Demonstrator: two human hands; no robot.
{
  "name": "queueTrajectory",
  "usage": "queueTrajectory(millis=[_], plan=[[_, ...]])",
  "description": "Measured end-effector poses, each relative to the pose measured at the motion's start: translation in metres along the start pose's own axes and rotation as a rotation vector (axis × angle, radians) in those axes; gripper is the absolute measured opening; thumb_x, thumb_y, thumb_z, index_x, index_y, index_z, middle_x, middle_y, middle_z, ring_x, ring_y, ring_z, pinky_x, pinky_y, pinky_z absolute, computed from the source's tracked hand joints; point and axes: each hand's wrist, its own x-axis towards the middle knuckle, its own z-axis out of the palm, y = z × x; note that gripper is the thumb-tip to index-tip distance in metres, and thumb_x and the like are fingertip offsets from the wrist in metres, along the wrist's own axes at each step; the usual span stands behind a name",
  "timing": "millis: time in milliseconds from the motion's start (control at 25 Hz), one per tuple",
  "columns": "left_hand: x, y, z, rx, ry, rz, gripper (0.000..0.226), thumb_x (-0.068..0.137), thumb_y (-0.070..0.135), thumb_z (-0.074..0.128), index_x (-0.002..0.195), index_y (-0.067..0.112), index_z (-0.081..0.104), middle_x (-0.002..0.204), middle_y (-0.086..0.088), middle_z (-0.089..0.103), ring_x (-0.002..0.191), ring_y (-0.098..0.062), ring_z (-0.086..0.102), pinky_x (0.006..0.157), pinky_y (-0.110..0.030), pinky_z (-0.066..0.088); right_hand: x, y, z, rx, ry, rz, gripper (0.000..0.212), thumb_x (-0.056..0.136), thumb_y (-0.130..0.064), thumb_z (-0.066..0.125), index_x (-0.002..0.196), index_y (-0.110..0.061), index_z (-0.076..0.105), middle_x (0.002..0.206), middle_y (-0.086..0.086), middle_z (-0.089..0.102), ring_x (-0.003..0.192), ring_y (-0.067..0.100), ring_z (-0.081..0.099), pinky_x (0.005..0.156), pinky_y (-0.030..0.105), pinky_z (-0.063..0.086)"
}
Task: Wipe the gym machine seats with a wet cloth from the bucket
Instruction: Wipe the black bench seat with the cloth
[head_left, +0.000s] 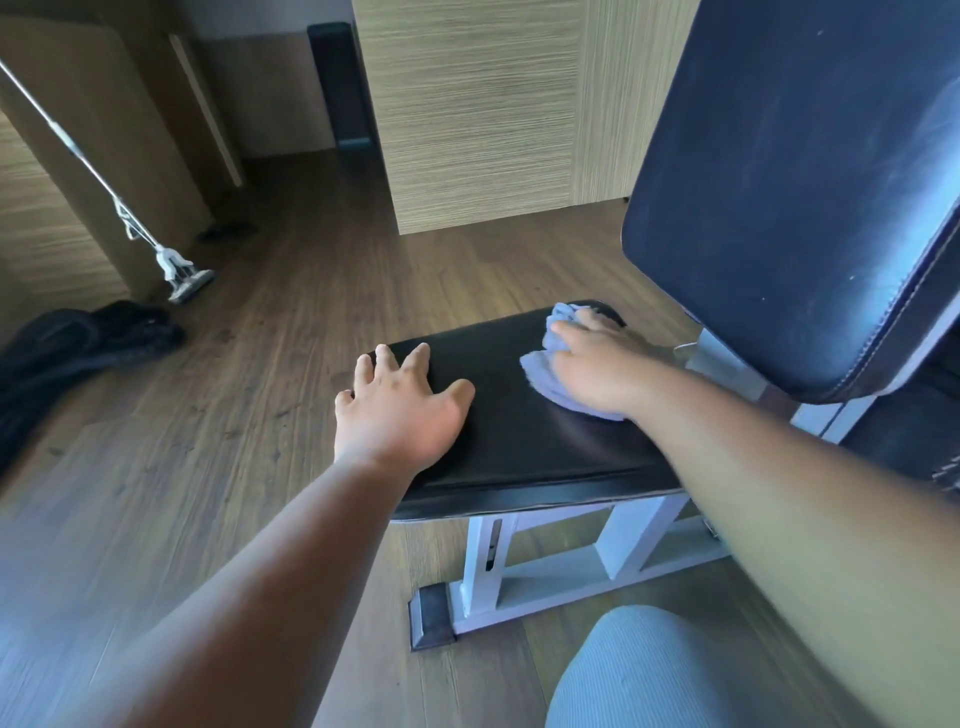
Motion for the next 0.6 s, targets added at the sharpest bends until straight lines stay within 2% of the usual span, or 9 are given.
queueTrajectory(millis=[40, 80, 120, 160, 240, 320, 400, 480, 600], plan=[[0.000, -0.001, -0.001, -0.052, 0.024, 0.001, 0.062, 0.088, 0.050, 0.035, 0.147, 0.031, 0.036, 0.158, -0.002, 0.029, 0.148, -0.022, 0.016, 0.113, -0.047, 0.022, -0.001, -0.020, 0.005, 0.044, -0.021, -0.045, 0.047, 0.072, -0.024, 0.022, 0.093, -0.022, 0.064, 0.109, 0.008, 0.056, 0.106, 0.031, 0.057, 0.104, 0.060, 0.040], [0.000, -0.002, -0.001, -0.119, 0.054, -0.004, 0.060, 0.089, 0.046, 0.036, 0.147, 0.032, 0.037, 0.156, 0.003, 0.033, 0.146, -0.020, 0.019, 0.113, -0.046, 0.022, -0.005, -0.038, 0.011, 0.158, -0.074, -0.106, 0.050, 0.078, -0.028, 0.027, 0.112, -0.028, 0.064, 0.132, 0.005, 0.052, 0.120, 0.029, 0.052, 0.111, 0.060, 0.031], [0.000, -0.004, -0.001, -0.192, 0.085, -0.015, 0.056, 0.091, 0.043, 0.037, 0.146, 0.034, 0.039, 0.154, 0.007, 0.037, 0.145, -0.018, 0.023, 0.113, -0.046, 0.022, -0.011, -0.054, 0.014, 0.342, -0.154, -0.187, 0.059, 0.083, -0.038, 0.032, 0.138, -0.035, 0.051, 0.155, -0.005, 0.037, 0.137, 0.023, 0.039, 0.118, 0.057, 0.019], [0.000, -0.005, -0.001, -0.265, 0.120, -0.025, 0.052, 0.092, 0.041, 0.038, 0.143, 0.035, 0.043, 0.152, 0.010, 0.040, 0.143, -0.016, 0.027, 0.113, -0.045, 0.022, -0.021, -0.062, 0.015, 0.549, -0.217, -0.246, 0.067, 0.083, -0.044, 0.035, 0.150, -0.038, 0.037, 0.163, -0.013, 0.024, 0.146, 0.016, 0.027, 0.121, 0.053, 0.012], [-0.006, -0.008, -0.003, -0.353, 0.227, 0.005, 0.046, 0.090, 0.039, 0.041, 0.134, 0.035, 0.053, 0.145, 0.012, 0.047, 0.137, -0.015, 0.035, 0.112, -0.044, 0.024, -0.031, -0.048, -0.001, 0.873, -0.138, -0.259, 0.064, 0.088, -0.037, 0.043, 0.152, -0.036, 0.037, 0.159, -0.009, 0.034, 0.144, 0.015, 0.033, 0.119, 0.043, 0.023], [-0.016, -0.009, -0.004, -0.365, 0.374, 0.198, 0.042, 0.086, 0.039, 0.045, 0.123, 0.029, 0.062, 0.133, 0.011, 0.057, 0.127, -0.017, 0.047, 0.108, -0.043, 0.034, -0.035, -0.013, -0.015, 0.784, 0.057, -0.130, 0.047, 0.096, -0.025, 0.043, 0.142, -0.031, 0.050, 0.143, -0.005, 0.052, 0.128, 0.020, 0.051, 0.106, 0.038, 0.041], [-0.025, -0.001, -0.006, -0.228, 0.413, 0.450, 0.041, 0.087, 0.042, 0.047, 0.121, 0.026, 0.064, 0.127, 0.008, 0.061, 0.118, -0.020, 0.056, 0.100, -0.043, 0.044, -0.046, 0.020, -0.015, 0.378, 0.105, -0.031, 0.040, 0.098, -0.023, 0.038, 0.134, -0.024, 0.055, 0.139, -0.006, 0.052, 0.123, 0.023, 0.052, 0.098, 0.037, 0.045], [-0.025, 0.018, -0.001, 0.028, 0.228, 0.518, 0.053, 0.092, 0.054, 0.040, 0.135, 0.026, 0.054, 0.136, 0.004, 0.055, 0.125, -0.022, 0.051, 0.103, -0.043, 0.043, -0.054, 0.033, -0.004, 0.180, 0.074, -0.080, 0.037, 0.100, -0.023, 0.033, 0.130, -0.019, 0.054, 0.142, -0.005, 0.047, 0.136, 0.023, 0.041, 0.100, 0.040, 0.041], [-0.006, 0.055, 0.012, 0.299, -0.046, 0.392, 0.063, 0.096, 0.058, 0.024, 0.142, 0.018, 0.039, 0.143, -0.011, 0.041, 0.133, -0.030, 0.034, 0.111, -0.046, 0.031, -0.055, 0.037, 0.012, 0.173, 0.127, -0.089, 0.040, 0.101, -0.022, 0.030, 0.134, -0.015, 0.051, 0.156, -0.002, 0.036, 0.144, 0.018, 0.029, 0.109, 0.040, 0.034]])
